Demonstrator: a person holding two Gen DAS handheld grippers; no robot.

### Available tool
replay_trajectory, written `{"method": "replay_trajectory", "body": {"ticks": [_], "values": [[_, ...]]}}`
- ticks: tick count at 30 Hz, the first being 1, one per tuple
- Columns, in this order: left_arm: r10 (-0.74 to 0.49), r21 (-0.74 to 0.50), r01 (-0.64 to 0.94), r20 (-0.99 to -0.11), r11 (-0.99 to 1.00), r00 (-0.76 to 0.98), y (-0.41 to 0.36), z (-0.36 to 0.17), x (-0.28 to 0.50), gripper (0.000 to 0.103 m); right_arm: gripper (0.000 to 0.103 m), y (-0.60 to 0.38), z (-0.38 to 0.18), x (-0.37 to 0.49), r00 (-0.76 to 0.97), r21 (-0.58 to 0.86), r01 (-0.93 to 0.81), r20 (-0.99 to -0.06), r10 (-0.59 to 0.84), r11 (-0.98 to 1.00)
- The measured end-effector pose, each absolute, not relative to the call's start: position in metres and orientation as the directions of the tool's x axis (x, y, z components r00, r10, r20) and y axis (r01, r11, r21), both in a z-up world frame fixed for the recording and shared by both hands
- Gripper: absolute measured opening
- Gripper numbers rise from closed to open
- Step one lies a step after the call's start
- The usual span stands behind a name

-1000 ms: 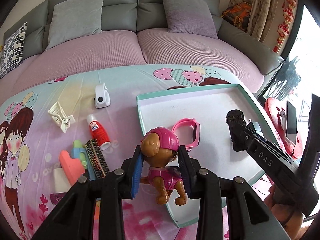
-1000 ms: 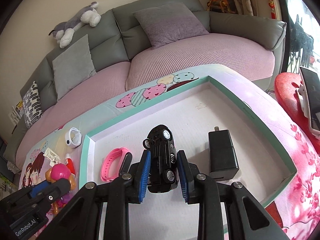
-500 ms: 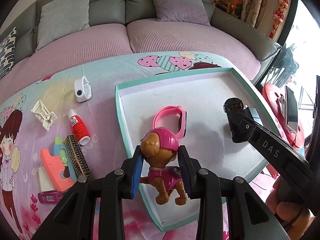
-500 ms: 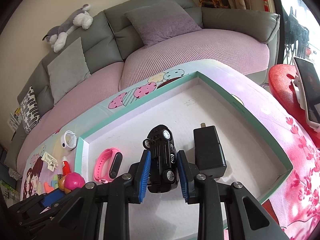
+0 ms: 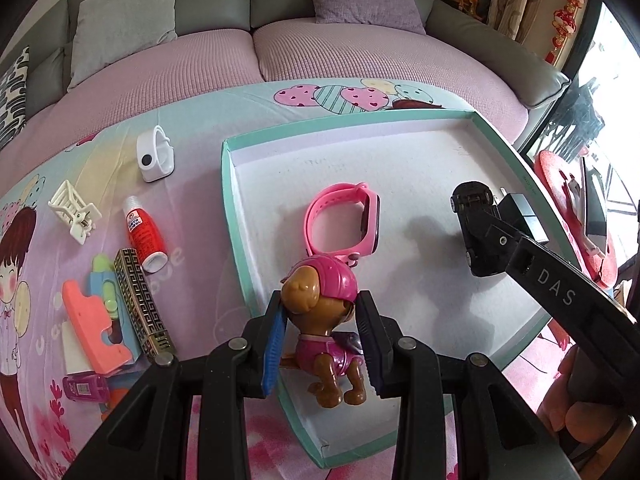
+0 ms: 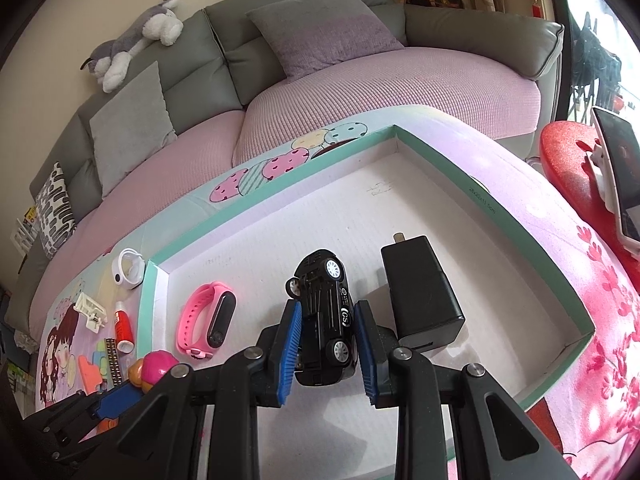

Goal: Organize rigid objects
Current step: 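Lower the toy car and puppy into the tray and open both tools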

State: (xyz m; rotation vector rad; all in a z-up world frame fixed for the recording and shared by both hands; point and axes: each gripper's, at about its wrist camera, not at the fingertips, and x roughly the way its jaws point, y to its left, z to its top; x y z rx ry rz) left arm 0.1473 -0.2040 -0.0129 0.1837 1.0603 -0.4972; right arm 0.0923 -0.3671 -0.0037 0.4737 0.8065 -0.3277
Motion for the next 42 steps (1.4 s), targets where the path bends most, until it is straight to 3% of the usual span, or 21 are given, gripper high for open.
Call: {"method": "replay_trajectory", "body": {"ticks": [15, 22, 29, 34, 42], "values": [[-0.302, -0.095, 0.454, -0.861, 0.886, 0.409, -0.200, -0.007, 0.149, 0.041, 0.030, -0.365, -0.004, 0.094, 0.635, 0.255, 0.453, -0.765, -0.109, 0.854], [-0.312, -0.108, 0.433, -0.844, 0.895, 0.435, -0.193, 0.003, 0.151, 0.064, 0.030, -0.361, 0.004, 0.094, 0.647, 0.220, 0.448, -0.748, -0.145, 0.867], [-0.274, -0.102, 0.353, -0.831, 0.930, 0.483, -0.175, 0.010, 0.162, 0.083, 0.051, -0.358, 0.011, 0.092, 0.667, 0.202, 0.441, -0.726, -0.168, 0.874], [-0.230, -0.098, 0.269, -0.822, 0.958, 0.521, -0.156, 0.012, 0.170, 0.088, 0.057, -0.359, 0.014, 0.091, 0.674, 0.206, 0.442, -0.718, -0.172, 0.873], [-0.160, -0.090, 0.148, -0.804, 0.985, 0.573, -0.124, 0.015, 0.178, 0.089, 0.070, -0.358, 0.016, 0.091, 0.682, 0.199, 0.437, -0.709, -0.179, 0.877]]}}
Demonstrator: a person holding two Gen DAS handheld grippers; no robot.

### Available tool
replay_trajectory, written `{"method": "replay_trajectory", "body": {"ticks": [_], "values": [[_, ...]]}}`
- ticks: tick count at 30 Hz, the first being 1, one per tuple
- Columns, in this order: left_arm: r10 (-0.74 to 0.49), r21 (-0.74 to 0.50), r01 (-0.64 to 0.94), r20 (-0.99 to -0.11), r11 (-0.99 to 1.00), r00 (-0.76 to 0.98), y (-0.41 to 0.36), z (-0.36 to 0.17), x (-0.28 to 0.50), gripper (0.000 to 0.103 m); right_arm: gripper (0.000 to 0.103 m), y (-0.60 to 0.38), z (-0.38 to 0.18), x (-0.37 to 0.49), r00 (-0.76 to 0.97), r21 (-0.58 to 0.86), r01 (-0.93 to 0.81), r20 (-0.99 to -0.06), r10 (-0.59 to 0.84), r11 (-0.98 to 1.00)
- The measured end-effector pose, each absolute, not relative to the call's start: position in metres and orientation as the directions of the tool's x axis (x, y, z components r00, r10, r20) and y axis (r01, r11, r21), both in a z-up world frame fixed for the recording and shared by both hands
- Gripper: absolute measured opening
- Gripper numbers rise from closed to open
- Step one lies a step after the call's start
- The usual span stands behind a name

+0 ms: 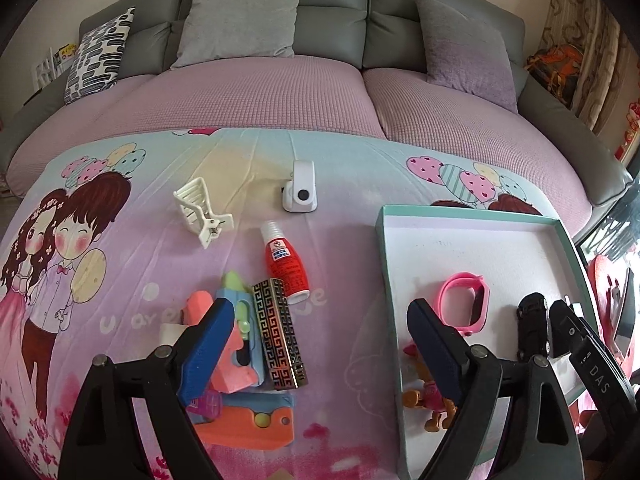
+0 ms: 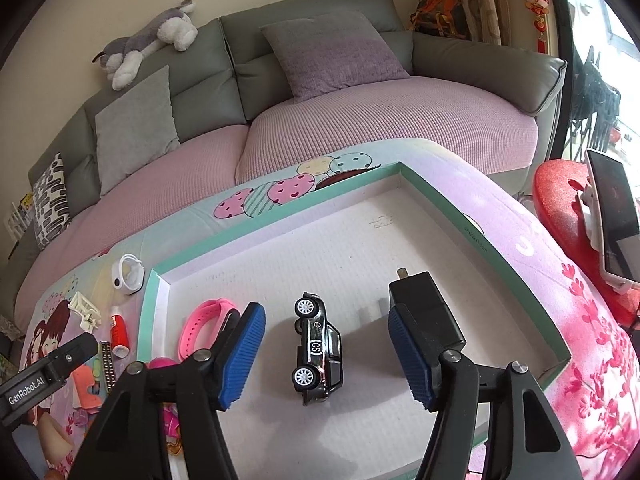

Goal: Organize rigid objects
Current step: 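Lower the toy car and puppy into the tray and open both tools, then withdraw both tools from the tray toward the remaining objects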

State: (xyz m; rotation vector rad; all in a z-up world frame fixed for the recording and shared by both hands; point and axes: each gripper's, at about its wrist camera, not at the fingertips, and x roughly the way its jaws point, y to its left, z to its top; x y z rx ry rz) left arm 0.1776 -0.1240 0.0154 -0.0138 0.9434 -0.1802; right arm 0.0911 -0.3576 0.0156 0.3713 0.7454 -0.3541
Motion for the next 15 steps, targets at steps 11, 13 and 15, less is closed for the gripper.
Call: {"method": "replay_trajectory", "body": {"ticks": [11, 13, 15], "values": [[-0.086, -0.090, 0.024, -0.781, 0.996, 0.618, -0.078, 0.013, 0.183, 0.098, 0.103, -0.354, 0.017, 0.094, 0.686, 0.176, 0.430, -0.701, -0.194, 0.885], [-0.075, -0.084, 0.015, -0.782, 0.996, 0.619, -0.072, 0.012, 0.183, 0.098, 0.103, -0.353, 0.017, 0.094, 0.683, 0.158, 0.436, -0.699, -0.211, 0.886], [-0.066, -0.081, 0.004, -0.781, 0.997, 0.621, -0.065, 0.012, 0.182, 0.098, 0.103, -0.353, 0.018, 0.094, 0.682, 0.160, 0.442, -0.699, -0.214, 0.883]]}}
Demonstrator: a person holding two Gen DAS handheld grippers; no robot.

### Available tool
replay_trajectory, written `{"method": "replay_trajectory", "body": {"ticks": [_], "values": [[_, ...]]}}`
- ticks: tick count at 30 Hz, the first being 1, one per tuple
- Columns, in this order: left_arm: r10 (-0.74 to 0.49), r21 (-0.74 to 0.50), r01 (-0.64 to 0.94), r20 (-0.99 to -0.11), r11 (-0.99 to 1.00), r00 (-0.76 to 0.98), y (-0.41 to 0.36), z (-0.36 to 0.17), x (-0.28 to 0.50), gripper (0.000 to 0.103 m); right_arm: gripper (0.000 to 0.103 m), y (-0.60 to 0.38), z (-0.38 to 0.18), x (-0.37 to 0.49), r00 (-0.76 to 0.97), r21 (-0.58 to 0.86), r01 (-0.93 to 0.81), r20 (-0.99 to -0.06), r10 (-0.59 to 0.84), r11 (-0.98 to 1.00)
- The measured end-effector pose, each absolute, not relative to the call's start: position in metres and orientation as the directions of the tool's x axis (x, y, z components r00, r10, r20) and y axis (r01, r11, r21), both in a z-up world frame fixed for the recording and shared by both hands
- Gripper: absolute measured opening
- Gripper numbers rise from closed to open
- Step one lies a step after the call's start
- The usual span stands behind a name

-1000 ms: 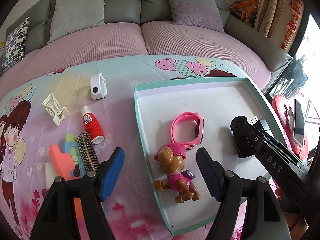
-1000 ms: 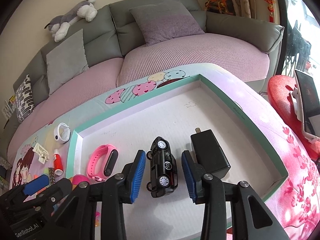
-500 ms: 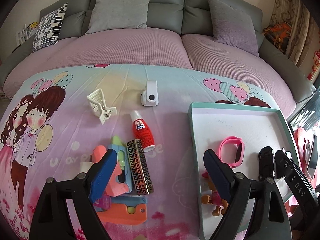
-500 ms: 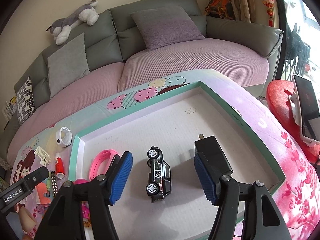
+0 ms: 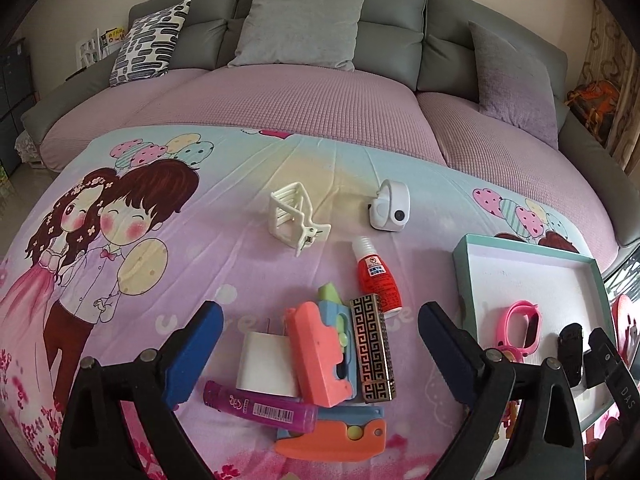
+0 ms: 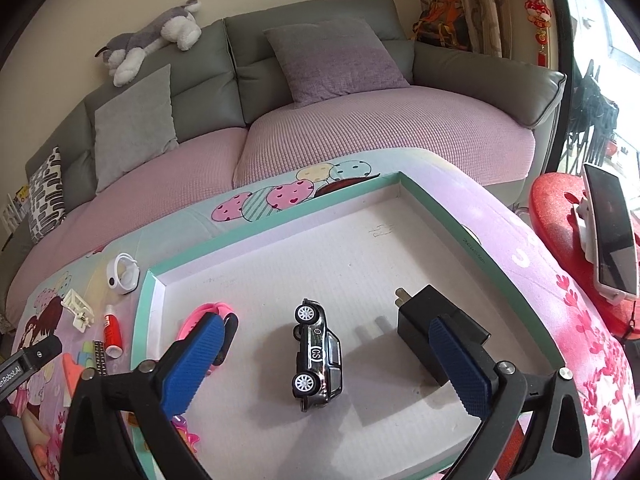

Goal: Organize rigid objects
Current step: 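Withdraw both tools from the tray toward the remaining objects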

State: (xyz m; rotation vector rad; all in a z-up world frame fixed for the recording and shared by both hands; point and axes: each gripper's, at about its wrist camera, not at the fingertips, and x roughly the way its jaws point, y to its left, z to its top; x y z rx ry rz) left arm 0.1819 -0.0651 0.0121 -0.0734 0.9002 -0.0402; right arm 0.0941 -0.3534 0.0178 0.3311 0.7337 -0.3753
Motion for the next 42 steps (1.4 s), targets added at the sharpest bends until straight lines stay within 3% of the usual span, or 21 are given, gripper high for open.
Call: {"method": "replay_trajectory", "body": {"ticks": [12, 29, 42], "values": [[-0.029, -0.080, -0.058, -0.798, 0.995, 0.602, -0.021, 0.011, 0.178, 0.098, 0.103, -0.335, 0.027, 0.100, 0.711, 0.171, 0.396, -0.679, -0.184, 0.902], [0.057, -0.070, -0.202, -0.826, 0.977, 0.561, 0.051, 0.008, 0.164, 0.098, 0.103, -0.223, 0.033, 0.129, 0.733, 0.149, 0.074, -0.679, 0.047, 0.986], [0.040, -0.081, -0.206, -0.849, 0.975, 0.527, 0.068, -0.007, 0.152, 0.098, 0.103, -0.157, 0.002, 0.134, 0.604, 0.209, -0.109, -0.763, 0.232, 0.972]]}}
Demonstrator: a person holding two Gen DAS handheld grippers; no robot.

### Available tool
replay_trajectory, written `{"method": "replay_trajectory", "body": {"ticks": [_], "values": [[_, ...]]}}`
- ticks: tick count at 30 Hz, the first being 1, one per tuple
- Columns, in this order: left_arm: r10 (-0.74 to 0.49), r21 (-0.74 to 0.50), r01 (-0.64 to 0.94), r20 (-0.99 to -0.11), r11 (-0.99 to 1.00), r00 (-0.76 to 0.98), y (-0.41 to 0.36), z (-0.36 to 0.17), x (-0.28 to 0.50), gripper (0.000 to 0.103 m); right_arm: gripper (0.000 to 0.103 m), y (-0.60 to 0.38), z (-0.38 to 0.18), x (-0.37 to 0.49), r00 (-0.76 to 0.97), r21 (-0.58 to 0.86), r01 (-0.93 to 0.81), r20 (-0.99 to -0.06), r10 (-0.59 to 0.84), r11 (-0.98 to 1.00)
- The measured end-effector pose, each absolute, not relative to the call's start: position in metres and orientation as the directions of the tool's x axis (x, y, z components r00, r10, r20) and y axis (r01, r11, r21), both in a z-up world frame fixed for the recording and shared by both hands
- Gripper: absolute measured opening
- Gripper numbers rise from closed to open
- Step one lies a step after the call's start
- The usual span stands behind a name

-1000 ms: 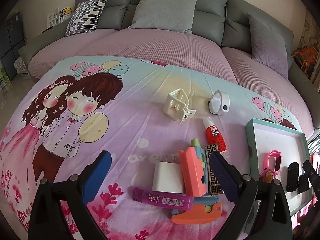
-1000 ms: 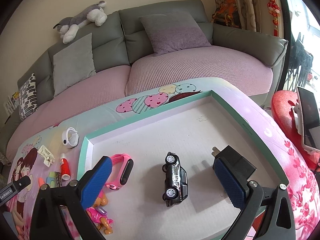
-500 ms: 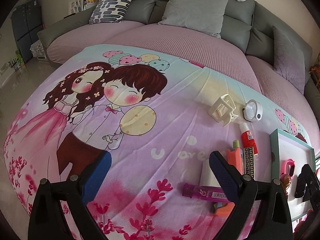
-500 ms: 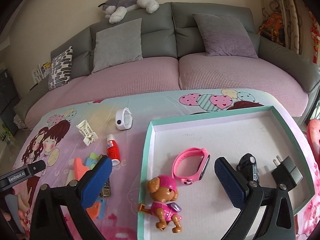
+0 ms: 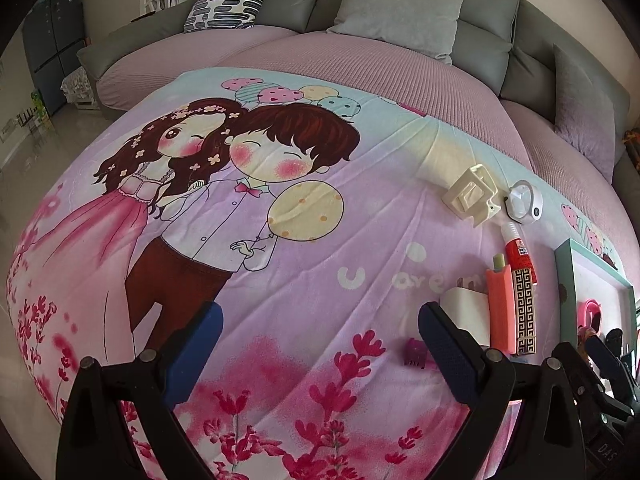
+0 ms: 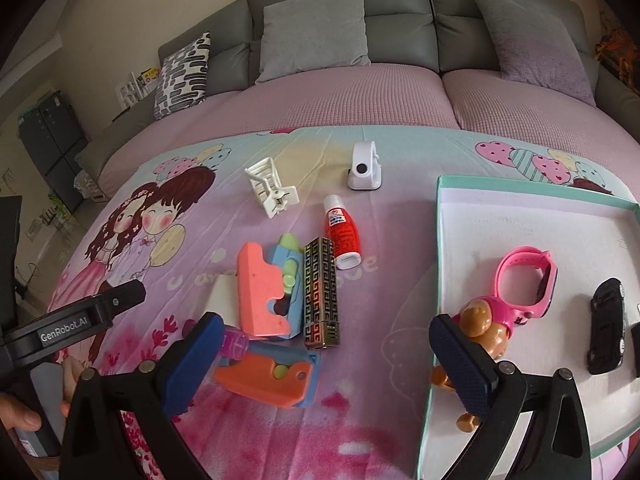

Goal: Organize rigid objects
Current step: 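Withdraw both tools from the tray toward the remaining objects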

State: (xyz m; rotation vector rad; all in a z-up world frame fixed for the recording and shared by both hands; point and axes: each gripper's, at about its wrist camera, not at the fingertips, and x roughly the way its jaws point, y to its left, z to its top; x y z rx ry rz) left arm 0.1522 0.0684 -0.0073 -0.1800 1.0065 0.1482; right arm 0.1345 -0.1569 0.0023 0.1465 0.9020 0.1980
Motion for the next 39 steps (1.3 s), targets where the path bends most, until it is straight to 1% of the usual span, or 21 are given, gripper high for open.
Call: {"method": "replay_trajectory", "body": {"ticks": [3, 10, 16, 19, 21, 25, 29, 35, 39], "values": [[0.039, -0.082, -0.209, -0.856, 0.975, 0.516, 0.070, -0.014, 0.150, 0.098, 0.103, -0.142, -0.005, 0.132, 0.577, 0.210, -0.137, -0.777, 0.251, 0.968], [0.032, -0.093, -0.230, -0.873, 0.969, 0.487, 0.078, -0.032, 0.146, 0.098, 0.103, -0.123, -0.028, 0.130, 0.518, 0.162, -0.161, -0.826, 0.223, 0.974], [0.020, -0.107, -0.229, -0.872, 0.967, 0.489, 0.082, -0.033, 0.145, 0.098, 0.103, -0.113, -0.037, 0.129, 0.510, 0.140, -0.163, -0.835, 0.205, 0.977], [0.004, -0.120, -0.221, -0.871, 0.968, 0.491, 0.080, -0.034, 0.146, 0.098, 0.103, -0.106, -0.041, 0.128, 0.523, 0.086, -0.159, -0.837, 0.157, 0.984], [-0.004, -0.124, -0.214, -0.873, 0.969, 0.488, 0.077, -0.035, 0.145, 0.098, 0.103, -0.105, -0.042, 0.128, 0.534, 0.090, -0.145, -0.831, 0.154, 0.985], [-0.020, -0.131, -0.196, -0.874, 0.972, 0.485, 0.070, -0.037, 0.145, 0.098, 0.103, -0.099, -0.045, 0.127, 0.551, 0.050, -0.124, -0.827, 0.111, 0.991], [-0.041, -0.144, -0.176, -0.872, 0.974, 0.488, 0.063, -0.037, 0.144, 0.098, 0.093, -0.101, -0.045, 0.122, 0.555, 0.021, -0.099, -0.829, 0.073, 0.995], [-0.081, -0.172, -0.142, -0.867, 0.975, 0.492, 0.052, -0.035, 0.143, 0.098, 0.088, -0.106, -0.042, 0.116, 0.559, 0.032, -0.084, -0.826, 0.074, 0.996], [-0.108, -0.187, -0.114, -0.865, 0.976, 0.489, 0.045, -0.035, 0.142, 0.098, 0.078, -0.111, -0.040, 0.113, 0.566, 0.040, -0.065, -0.822, 0.069, 0.997]]}}
